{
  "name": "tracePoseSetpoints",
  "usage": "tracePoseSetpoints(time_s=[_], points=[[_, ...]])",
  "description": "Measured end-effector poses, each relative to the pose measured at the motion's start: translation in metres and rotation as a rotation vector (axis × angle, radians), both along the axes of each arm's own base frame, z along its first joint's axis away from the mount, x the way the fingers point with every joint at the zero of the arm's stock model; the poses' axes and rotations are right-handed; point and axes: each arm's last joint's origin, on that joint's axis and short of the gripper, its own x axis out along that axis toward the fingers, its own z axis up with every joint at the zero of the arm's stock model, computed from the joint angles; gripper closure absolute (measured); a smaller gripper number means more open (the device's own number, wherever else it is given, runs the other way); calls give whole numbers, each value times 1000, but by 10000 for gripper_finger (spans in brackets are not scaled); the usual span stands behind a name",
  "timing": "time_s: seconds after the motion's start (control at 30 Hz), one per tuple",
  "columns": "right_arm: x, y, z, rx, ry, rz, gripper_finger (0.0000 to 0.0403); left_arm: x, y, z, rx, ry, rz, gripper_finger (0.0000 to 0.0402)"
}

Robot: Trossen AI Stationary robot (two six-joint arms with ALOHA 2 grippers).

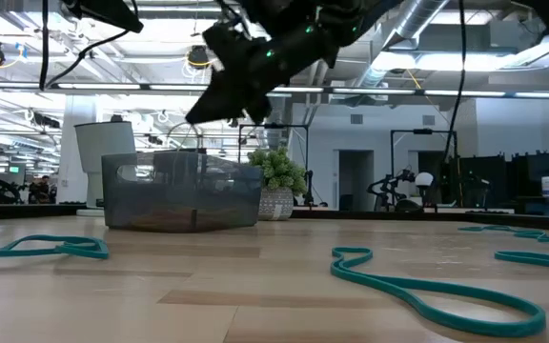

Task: Pick and place items into bin
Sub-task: Put the yellow rubber band into the black bin, then put the blue rubber band into the black bin

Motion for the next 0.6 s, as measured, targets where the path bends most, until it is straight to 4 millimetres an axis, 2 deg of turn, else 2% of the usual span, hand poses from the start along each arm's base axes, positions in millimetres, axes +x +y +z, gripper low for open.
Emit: tracePoseSetpoints(time_s=[0.17,0.4,0.6], points=[[6,-1,-12,11,41,-6,403,0,0,0,0,-1,0,346],[2,-1,-15,65,103,-42,402,0,0,0,-1,-4,0,346],[0,-1,-17,35,142,-20,369,1,0,2,-22,-33,7,346]])
